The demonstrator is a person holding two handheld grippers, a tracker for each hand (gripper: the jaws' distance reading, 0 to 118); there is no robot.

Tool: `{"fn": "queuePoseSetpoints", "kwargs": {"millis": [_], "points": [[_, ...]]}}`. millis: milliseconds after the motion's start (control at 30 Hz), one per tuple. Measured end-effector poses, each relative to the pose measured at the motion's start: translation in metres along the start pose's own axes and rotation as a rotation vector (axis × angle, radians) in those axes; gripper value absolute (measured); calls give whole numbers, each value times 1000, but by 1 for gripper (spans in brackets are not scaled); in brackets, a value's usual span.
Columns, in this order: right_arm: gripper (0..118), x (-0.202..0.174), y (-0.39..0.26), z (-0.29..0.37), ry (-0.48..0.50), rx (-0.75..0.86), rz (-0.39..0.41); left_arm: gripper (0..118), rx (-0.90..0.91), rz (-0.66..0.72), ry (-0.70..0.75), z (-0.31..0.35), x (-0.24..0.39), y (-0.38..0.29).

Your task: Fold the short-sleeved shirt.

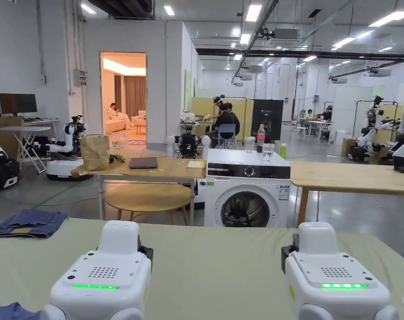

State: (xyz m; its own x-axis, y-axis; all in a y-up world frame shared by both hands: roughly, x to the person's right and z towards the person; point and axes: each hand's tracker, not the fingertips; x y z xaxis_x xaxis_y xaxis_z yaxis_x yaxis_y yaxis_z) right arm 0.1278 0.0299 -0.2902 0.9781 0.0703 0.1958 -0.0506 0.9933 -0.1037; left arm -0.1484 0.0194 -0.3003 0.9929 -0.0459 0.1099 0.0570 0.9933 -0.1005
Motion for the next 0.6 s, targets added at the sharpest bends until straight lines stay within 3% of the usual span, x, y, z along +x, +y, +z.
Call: {"fn": "queuePoseSetpoints", "kwargs": {"millis": [133,433,600], "points": [[0,-38,0,-6,90,-2,5,0,-2,6,89,18,-37,-2],[0,-223,-12,20,541,4,46,0,-99,37,464,105,-183,-43],[0,-271,-47,24,663,-73,22,0,-263,72,536,115,-231,-84]]}}
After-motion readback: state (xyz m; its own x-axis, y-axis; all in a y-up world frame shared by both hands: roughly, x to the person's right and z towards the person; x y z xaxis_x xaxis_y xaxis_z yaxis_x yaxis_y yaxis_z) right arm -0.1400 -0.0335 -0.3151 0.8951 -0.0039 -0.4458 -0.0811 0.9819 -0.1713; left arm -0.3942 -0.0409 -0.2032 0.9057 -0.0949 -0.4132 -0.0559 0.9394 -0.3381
